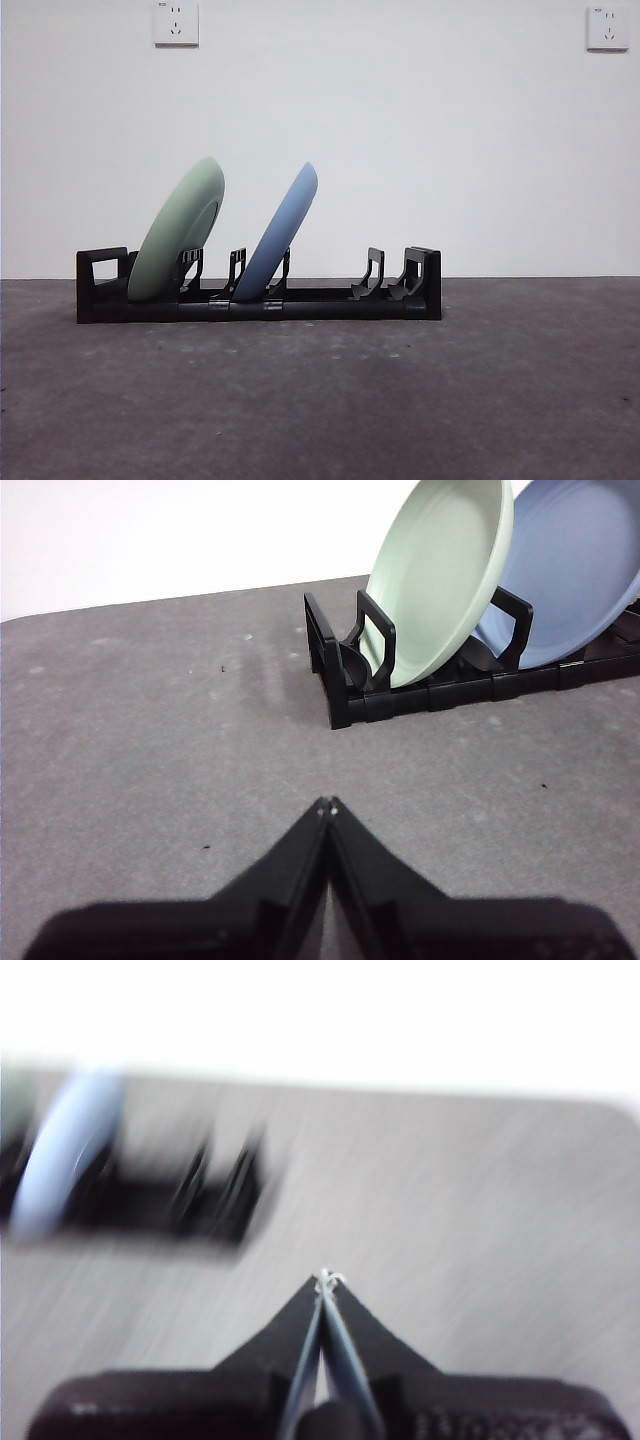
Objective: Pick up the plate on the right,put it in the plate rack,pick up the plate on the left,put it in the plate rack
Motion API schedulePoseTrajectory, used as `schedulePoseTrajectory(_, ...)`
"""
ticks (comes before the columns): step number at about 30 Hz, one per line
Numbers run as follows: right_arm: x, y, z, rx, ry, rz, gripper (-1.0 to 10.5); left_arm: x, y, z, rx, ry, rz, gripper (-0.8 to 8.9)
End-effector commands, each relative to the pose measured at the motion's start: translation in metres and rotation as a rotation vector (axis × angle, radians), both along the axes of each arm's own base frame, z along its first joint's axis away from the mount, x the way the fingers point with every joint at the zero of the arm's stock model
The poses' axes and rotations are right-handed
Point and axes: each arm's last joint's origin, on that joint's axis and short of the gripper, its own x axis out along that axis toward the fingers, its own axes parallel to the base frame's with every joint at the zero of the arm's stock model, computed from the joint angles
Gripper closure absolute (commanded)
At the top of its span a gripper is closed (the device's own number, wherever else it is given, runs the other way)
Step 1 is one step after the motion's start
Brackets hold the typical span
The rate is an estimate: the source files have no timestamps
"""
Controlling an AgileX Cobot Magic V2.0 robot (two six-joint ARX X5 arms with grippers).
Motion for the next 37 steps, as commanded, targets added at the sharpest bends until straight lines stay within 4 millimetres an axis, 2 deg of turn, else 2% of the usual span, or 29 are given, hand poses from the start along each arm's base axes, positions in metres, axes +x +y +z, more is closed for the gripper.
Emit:
schedulePoseTrajectory(1, -0.006, -0.006, -0.024, 0.018, -0.093, -0.071, 9.4, 0.001, 0.000, -0.003, -0.006, 0.000, 0.003, 8.17)
schedulePoseTrajectory(7, 0.001, -0.010, -0.113, 0.019, -0.209, -0.125, 9.4, 0.001, 0.000, -0.003, -0.006, 0.000, 0.003, 8.17)
schedulePoseTrajectory(11, 0.005, -0.011, -0.150, 0.018, -0.187, -0.125, 9.4, 0.001, 0.000, -0.003, -0.006, 0.000, 0.003, 8.17)
schedulePoseTrajectory(16, 0.005, -0.011, -0.183, 0.020, -0.143, -0.126, 9.4, 0.001, 0.000, -0.003, -0.006, 0.000, 0.003, 8.17)
schedulePoseTrajectory(21, 0.005, -0.010, -0.202, 0.041, -0.119, -0.129, 9.4, 0.001, 0.000, -0.003, -0.006, 0.000, 0.003, 8.17)
schedulePoseTrajectory(37, 0.005, -0.011, -0.202, 0.058, -0.119, -0.142, 9.4, 0.001, 0.000, -0.003, -0.006, -0.001, 0.003, 8.17)
